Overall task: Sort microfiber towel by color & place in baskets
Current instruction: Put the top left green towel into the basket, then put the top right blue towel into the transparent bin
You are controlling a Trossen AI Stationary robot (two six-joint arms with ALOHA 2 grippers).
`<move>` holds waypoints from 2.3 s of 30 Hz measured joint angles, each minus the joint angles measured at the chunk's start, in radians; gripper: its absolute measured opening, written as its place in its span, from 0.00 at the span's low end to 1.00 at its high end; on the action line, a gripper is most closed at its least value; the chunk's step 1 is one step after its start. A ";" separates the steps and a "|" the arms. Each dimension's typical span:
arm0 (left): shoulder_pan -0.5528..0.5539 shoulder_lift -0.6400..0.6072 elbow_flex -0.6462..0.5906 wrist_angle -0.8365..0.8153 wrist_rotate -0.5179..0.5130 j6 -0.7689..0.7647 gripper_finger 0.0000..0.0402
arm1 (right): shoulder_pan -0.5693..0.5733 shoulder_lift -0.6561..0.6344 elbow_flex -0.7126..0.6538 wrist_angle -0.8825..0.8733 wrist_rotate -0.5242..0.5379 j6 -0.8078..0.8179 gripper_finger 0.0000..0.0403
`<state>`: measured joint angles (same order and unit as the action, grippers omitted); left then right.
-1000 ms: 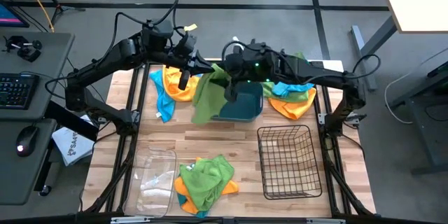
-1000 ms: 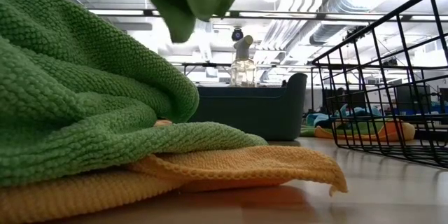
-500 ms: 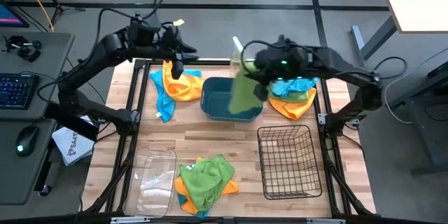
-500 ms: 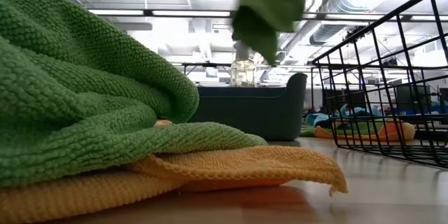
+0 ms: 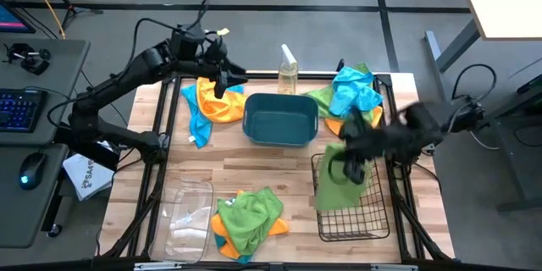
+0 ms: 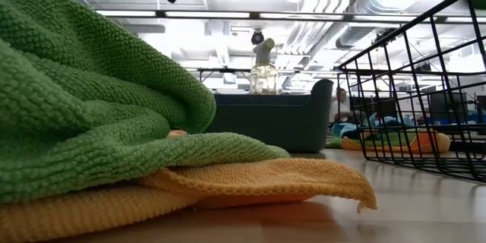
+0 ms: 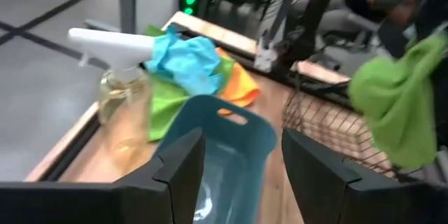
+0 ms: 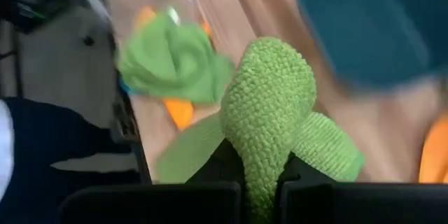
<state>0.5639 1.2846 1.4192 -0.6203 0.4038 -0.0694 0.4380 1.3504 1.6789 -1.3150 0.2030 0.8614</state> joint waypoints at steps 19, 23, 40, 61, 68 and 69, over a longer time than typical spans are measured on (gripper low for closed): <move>0.005 -0.060 -0.005 0.111 0.030 -0.008 0.45 | 0.098 -0.127 -0.599 0.404 -0.115 0.605 0.13; 0.005 -0.073 -0.005 0.110 0.023 -0.007 0.45 | 0.067 -0.127 -0.594 0.402 -0.169 0.596 0.30; 0.025 -0.113 -0.005 0.075 -0.058 -0.008 0.45 | -0.138 -0.128 -0.388 0.137 -0.213 0.373 0.79; 0.004 -0.134 -0.081 -0.264 -0.214 -0.040 0.45 | -0.923 -0.128 -0.761 0.305 0.019 0.125 0.79; 0.004 -0.163 -0.234 -0.240 -0.222 -0.133 0.45 | -1.064 -0.128 -0.925 0.580 -0.071 0.232 0.79; 0.004 -0.167 -0.250 -0.236 -0.222 -0.141 0.45 | -1.072 -0.128 -0.943 0.604 -0.081 0.244 0.79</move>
<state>0.5682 1.1179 1.1687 -0.8560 0.1820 -0.2104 -0.6340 1.2228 0.7361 -0.7110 0.1224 1.1049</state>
